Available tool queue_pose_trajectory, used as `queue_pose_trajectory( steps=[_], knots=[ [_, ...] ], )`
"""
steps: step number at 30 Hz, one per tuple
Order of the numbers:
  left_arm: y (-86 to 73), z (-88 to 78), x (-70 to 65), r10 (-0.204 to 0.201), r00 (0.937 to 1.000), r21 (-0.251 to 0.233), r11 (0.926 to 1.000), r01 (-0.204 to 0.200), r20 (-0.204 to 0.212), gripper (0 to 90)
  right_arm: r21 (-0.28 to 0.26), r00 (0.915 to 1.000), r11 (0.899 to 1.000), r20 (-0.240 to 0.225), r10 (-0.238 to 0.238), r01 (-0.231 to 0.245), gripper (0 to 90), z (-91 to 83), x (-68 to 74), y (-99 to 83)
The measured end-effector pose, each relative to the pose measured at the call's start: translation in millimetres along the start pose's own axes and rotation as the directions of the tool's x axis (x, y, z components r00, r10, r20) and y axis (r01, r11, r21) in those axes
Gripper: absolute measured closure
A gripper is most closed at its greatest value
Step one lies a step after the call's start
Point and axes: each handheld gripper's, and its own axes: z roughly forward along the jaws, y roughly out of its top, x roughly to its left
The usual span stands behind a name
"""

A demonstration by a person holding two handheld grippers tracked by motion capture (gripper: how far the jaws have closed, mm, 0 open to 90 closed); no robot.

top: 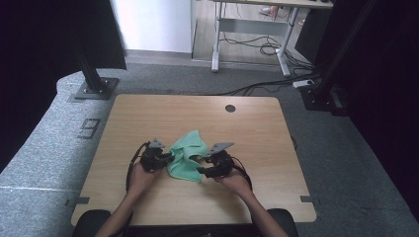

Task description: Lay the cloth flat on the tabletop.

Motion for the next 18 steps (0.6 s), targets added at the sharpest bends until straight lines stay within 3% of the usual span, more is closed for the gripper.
queue_pose_trajectory(
  steps=[3, 4, 6, 11, 14, 18],
  knots=[
    [-0.2, 0.2, -0.1, -0.002, 1.0, -0.003, 1.0, 0.002, 0.002, 77.9, 0.028, 0.9999, 0.999, -0.003, 0.015, -0.015, 58.0, 13.0, -0.4, 4.8],
    [-0.2, 0.1, 0.3, -0.002, 1.0, -0.003, 1.0, 0.002, 0.004, 77.9, 0.028, 0.9999, 0.999, -0.003, 0.015, -0.015, 58.0, 13.0, -0.4, 4.8],
    [-0.5, 0.0, 1.0, -0.001, 1.0, -0.013, 0.9999, 0.001, 0.009, 80.7, 0.036, 0.9997, 0.999, 0.003, 0.022, -0.022, 71.7, 17.7, -3.1, 5.0],
    [-0.7, -1.5, 4.1, -0.01, 0.9999, -0.03, 0.9995, 0.01, 0.013, 82.9, 0.041, 0.9994, 0.999, 0.02, 0.03, -0.03, 84.2, 13.6, -8.4, 0.6],
    [-1.3, -4.0, 7.4, -0.025, 0.9996, -0.041, 0.9988, 0.025, 0.012, 82.9, 0.039, 0.999, 0.998, 0.026, 0.038, -0.039, 84.8, 10.1, -11.4, -1.2],
    [-3.1, -9.2, 12.6, -0.042, 0.9991, -0.054, 0.9977, 0.042, 0.002, 82.9, 0.058, 0.9962, 0.997, 0.068, 0.054, -0.058, 85.1, 3.2, -19.9, -7.4]
  ],
)
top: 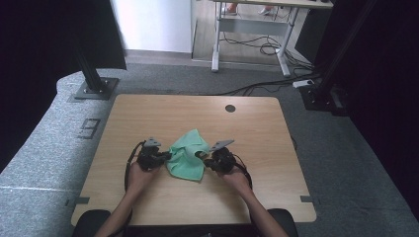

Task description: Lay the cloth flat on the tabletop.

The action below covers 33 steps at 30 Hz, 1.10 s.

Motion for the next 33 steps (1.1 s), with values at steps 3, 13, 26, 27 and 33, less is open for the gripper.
queue_pose_trajectory(
  steps=[3, 13, 26, 27, 33],
  knots=[
    [-1.3, -5.5, 5.1, -0.02, 0.9998, -0.009, 0.9998, 0.02, -0.007, 82.6, 0.012, 0.9992, 1.0, 0.031, 0.025, -0.026, 85.4, -6.7, -11.3, -7.2],
    [-2.3, -12.1, 10.7, -0.043, 0.9991, -0.027, 0.9987, 0.043, 0.0, 82.2, -0.027, 0.9987, 0.999, -0.048, 0.018, -0.02, 66.0, -9.4, -4.4, -4.5],
    [-0.3, -12.1, 7.5, -0.025, 0.9996, -0.038, 0.999, 0.024, -0.011, 82.9, 0.005, 0.9971, 0.997, -0.009, -0.076, 0.076, 87.1, 27.6, 26.7, 10.8],
    [-0.2, -13.0, 8.4, -0.029, 0.9995, -0.041, 0.9988, 0.029, -0.012, 82.9, 0.005, 0.9973, 0.997, -0.001, -0.074, 0.074, 87.1, 26.1, 25.4, 10.1],
    [-1.7, -17.1, 12.8, -0.031, 0.9983, -0.036, 0.9989, 0.029, -0.049, 82.9, 0.017, 0.9986, 0.999, 0.037, -0.039, 0.039, 87.1, 12.9, 11.8, 3.3]
  ],
)
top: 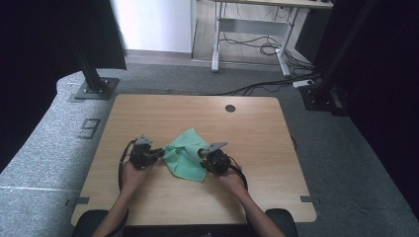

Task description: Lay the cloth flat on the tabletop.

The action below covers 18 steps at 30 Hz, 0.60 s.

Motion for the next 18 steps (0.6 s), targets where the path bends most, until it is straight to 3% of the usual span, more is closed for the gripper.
queue_pose_trajectory(
  steps=[4, 8, 10, 12, 14, 16, 18],
  knots=[
    [-1.1, -1.1, 2.2, 0.005, 0.9997, 0.017, 0.9999, -0.005, -0.024, 83.0, 0.009, 0.9987, 0.999, 0.028, 0.042, -0.042, 87.0, -9.4, -14.7, -8.7],
    [-3.3, 1.5, 0.4, 0.004, 1.0, 0.051, 0.9987, -0.003, -0.009, 82.2, 0.008, 0.9965, 0.997, 0.025, 0.079, -0.079, 86.9, -18.1, -26.1, -16.2],
    [-5.2, 7.9, -3.5, 0.04, 0.9989, 0.116, 0.9926, -0.037, -0.022, 76.2, 0.028, 0.996, 0.996, 0.027, 0.085, -0.085, 86.1, -19.4, -29.0, -19.1],
    [-5.5, 9.2, -4.8, 0.055, 0.9978, 0.122, 0.9913, -0.05, -0.036, 70.9, 0.038, 0.9963, 0.996, 0.027, 0.082, -0.083, 83.9, -19.0, -29.1, -19.9],
    [-3.7, 9.9, -6.6, 0.08, 0.9954, 0.113, 0.9909, -0.073, -0.053, 55.2, 0.049, 0.9964, 0.996, 0.042, 0.073, -0.075, 72.2, -18.7, -28.2, -20.4],
    [-1.2, 9.5, -7.8, 0.1, 0.9922, 0.087, 0.9918, -0.094, -0.074, 39.3, 0.022, 0.9954, 0.996, 0.054, 0.08, -0.081, 57.6, -20.7, -28.7, -19.5],
    [0.1, 12.2, -7.4, 0.091, 0.9932, 0.091, 0.9923, -0.084, -0.073, 29.7, -0.016, 0.9939, 0.996, 0.072, 0.084, -0.083, 44.3, -22.6, -29.5, -17.6]
  ],
)
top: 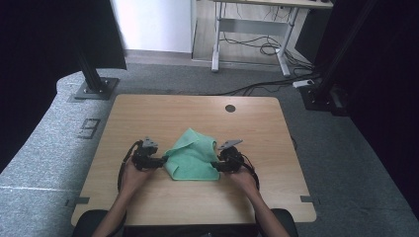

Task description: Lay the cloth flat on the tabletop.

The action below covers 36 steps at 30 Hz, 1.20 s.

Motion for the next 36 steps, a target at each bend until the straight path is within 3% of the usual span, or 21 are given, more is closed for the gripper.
queue_pose_trajectory(
  steps=[2, 3, 7, 10, 15, 18, 24, 28, 32, 34, 36],
  knots=[
    [-0.3, 4.5, 0.2, -0.004, 1.0, 0.018, 0.9998, 0.004, 0.0, 25.0, -0.011, 1.0, 1.0, 0.006, 0.005, -0.005, 39.6, 2.2, -0.9, 0.6],
    [-0.8, 7.7, -0.3, 0.001, 0.9999, 0.032, 0.9995, 0.0, -0.014, 24.4, 0.004, 0.9992, 1.0, 0.039, 0.003, -0.003, 37.8, 6.5, -1.8, -0.4],
    [-1.1, 9.4, 1.8, -0.016, 0.9993, 0.05, 0.9986, 0.018, -0.034, 23.2, 0.03, 0.9972, 1.0, 0.075, -0.006, 0.004, 35.2, 12.6, -4.9, -3.8],
    [-2.7, 5.8, 4.9, -0.031, 0.9965, 0.058, 0.9977, 0.035, -0.077, 23.2, 0.027, 0.9976, 0.999, 0.066, 0.021, -0.023, 34.8, 11.6, -8.8, -6.2],
    [-8.1, 0.4, 18.4, -0.095, 0.9891, 0.061, 0.9929, 0.102, -0.113, 23.4, 0.035, 0.9979, 0.999, 0.062, 0.02, -0.022, 34.8, 9.7, -7.3, -8.0],
    [-9.3, -1.8, 22.5, -0.114, 0.9867, 0.06, 0.9907, 0.122, -0.116, 23.2, 0.041, 0.998, 0.999, 0.059, 0.023, -0.025, 34.8, 9.0, -6.2, -8.3],
    [-5.9, -4.5, 15.5, -0.069, 0.9948, 0.018, 0.9973, 0.071, -0.074, 23.1, 0.053, 0.9989, 0.999, 0.046, 0.011, -0.014, 34.1, 5.7, -6.0, -10.6],
    [-0.4, -3.0, 10.5, -0.063, 0.9972, -0.016, 0.9979, 0.062, -0.04, 21.9, 0.056, 0.9991, 0.998, 0.043, 0.009, -0.011, 32.6, 4.1, -8.2, -12.2],
    [7.7, 3.8, 0.7, -0.048, 0.9986, -0.037, 0.9981, 0.049, 0.021, 21.1, 0.056, 0.999, 0.998, 0.044, 0.01, -0.012, 31.0, 4.3, -9.1, -12.5],
    [13.4, 7.8, -9.2, -0.014, 0.9992, -0.034, 0.9993, 0.015, 0.037, 21.0, 0.055, 0.9991, 0.998, 0.042, 0.009, -0.012, 30.5, 4.5, -9.5, -12.5],
    [16.3, 14.1, -19.6, 0.031, 0.9992, 0.0, 0.9995, -0.031, 0.027, 20.6, 0.054, 0.999, 0.998, 0.043, 0.011, -0.013, 30.5, 4.5, -9.3, -12.7]
  ],
)
